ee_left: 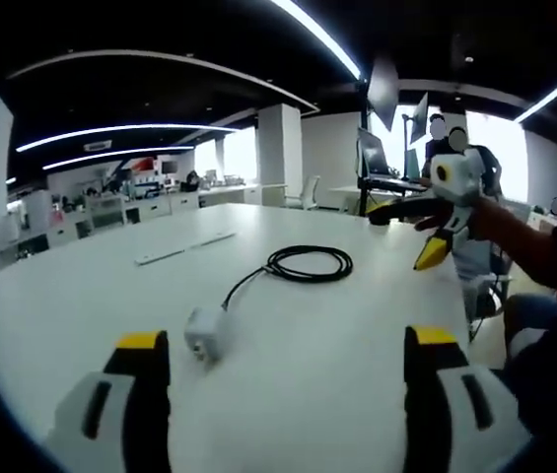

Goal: Plug the desk Type‑C cable into the charger adapter.

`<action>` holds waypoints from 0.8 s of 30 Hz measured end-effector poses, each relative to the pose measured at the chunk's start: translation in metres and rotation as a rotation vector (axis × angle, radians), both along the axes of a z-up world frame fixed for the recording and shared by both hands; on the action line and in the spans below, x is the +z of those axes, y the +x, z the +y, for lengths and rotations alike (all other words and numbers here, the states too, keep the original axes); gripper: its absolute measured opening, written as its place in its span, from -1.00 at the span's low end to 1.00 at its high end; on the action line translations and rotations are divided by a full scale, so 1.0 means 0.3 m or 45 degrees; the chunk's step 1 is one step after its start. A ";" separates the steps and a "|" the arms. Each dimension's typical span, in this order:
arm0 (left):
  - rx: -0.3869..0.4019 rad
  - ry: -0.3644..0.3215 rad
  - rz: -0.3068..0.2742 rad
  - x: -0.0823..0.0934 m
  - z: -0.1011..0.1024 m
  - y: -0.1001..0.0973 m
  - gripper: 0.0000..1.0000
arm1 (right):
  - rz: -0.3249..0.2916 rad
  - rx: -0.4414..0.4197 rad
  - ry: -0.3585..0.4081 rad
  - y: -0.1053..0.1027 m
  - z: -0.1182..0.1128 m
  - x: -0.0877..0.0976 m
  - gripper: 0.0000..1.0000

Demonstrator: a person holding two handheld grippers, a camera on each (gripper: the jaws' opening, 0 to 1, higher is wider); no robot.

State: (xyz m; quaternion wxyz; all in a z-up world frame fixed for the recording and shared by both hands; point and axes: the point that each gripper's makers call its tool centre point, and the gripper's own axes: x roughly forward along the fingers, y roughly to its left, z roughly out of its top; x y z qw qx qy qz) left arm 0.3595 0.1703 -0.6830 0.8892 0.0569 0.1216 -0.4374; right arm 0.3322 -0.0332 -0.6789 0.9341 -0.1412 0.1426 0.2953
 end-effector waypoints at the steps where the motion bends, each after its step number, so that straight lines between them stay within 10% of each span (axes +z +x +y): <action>1: 0.000 0.000 -0.001 0.002 0.004 -0.003 0.99 | -0.002 -0.002 0.001 -0.006 -0.004 0.003 1.00; 24: 0.034 0.018 -0.008 0.000 0.063 -0.153 0.99 | -0.007 -0.061 0.034 -0.148 -0.069 0.009 1.00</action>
